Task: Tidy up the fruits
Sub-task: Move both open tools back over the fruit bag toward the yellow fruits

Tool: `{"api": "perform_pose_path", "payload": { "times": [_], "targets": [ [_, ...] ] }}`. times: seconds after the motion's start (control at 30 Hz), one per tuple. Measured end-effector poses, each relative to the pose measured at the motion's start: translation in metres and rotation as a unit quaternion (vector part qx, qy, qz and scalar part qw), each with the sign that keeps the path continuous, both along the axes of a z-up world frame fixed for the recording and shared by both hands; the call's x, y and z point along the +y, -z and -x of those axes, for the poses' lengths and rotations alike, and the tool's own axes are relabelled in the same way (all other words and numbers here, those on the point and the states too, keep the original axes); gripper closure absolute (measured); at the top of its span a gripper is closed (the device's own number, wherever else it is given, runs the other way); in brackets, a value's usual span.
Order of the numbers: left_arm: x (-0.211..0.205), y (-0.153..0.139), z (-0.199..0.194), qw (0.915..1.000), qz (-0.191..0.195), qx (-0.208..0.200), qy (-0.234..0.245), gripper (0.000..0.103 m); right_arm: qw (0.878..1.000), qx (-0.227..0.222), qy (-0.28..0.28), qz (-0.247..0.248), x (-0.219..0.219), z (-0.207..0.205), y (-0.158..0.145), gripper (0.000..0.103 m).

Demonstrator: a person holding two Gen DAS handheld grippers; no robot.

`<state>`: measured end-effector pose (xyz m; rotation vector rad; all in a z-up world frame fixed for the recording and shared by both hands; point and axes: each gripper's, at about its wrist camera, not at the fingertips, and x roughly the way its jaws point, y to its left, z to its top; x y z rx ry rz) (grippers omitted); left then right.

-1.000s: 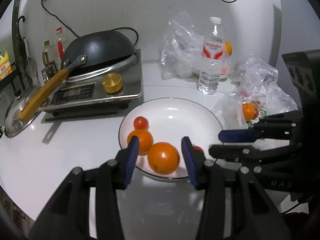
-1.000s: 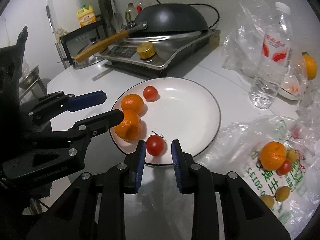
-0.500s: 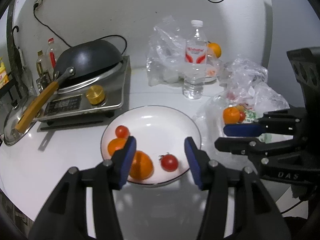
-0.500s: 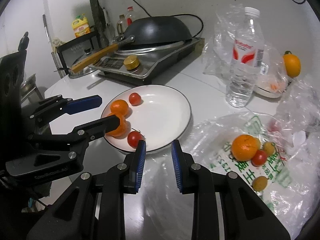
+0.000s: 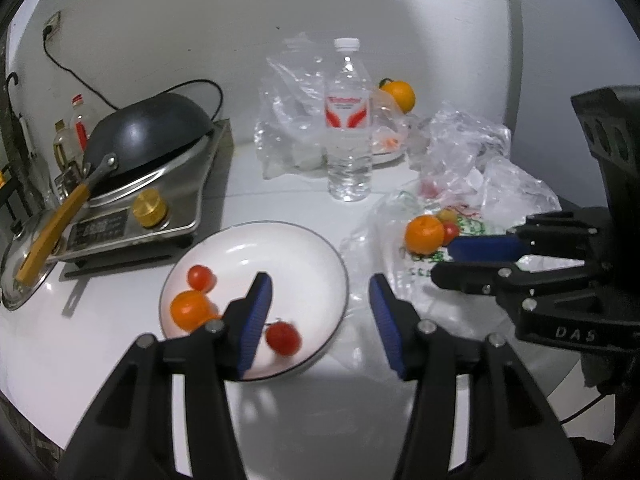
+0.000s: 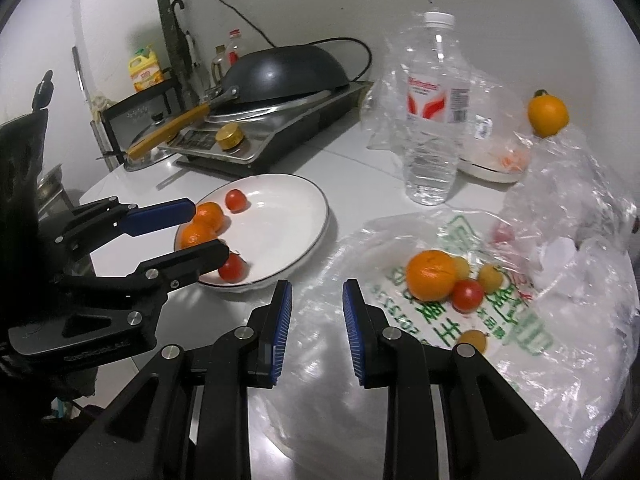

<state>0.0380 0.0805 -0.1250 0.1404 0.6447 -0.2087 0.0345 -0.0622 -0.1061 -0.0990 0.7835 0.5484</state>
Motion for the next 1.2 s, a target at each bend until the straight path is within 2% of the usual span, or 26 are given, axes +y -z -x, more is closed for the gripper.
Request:
{"api": "perform_pose_path", "payload": {
  "times": [0.33, 0.67, 0.87, 0.97, 1.2],
  "targets": [
    [-0.025, 0.001, -0.002, 0.9997, -0.008, 0.004, 0.021, 0.051, 1.0, -0.001, 0.026, -0.005, -0.03, 0.0, 0.003, 0.075],
    [-0.04, 0.011, -0.002, 0.9992, -0.013, 0.018, 0.033, 0.051, 0.998, 0.022, 0.048, 0.017, -0.051, -0.001, 0.031, 0.075],
    [-0.05, 0.012, -0.003, 0.9989, -0.019, 0.02, 0.039, 0.051, 0.997, 0.033, 0.053, 0.033, -0.054, -0.009, 0.045, 0.074],
    [-0.053, 0.013, -0.004, 0.9988, -0.022, 0.021, 0.039, 0.051, 0.997, 0.039, 0.055, 0.033, -0.055, -0.014, 0.05, 0.07],
    [-0.057, 0.014, -0.008, 0.9986, -0.028, 0.024, 0.039, 0.051, 0.997, 0.054, 0.045, 0.033, -0.055, -0.021, 0.062, 0.07]
  ]
}}
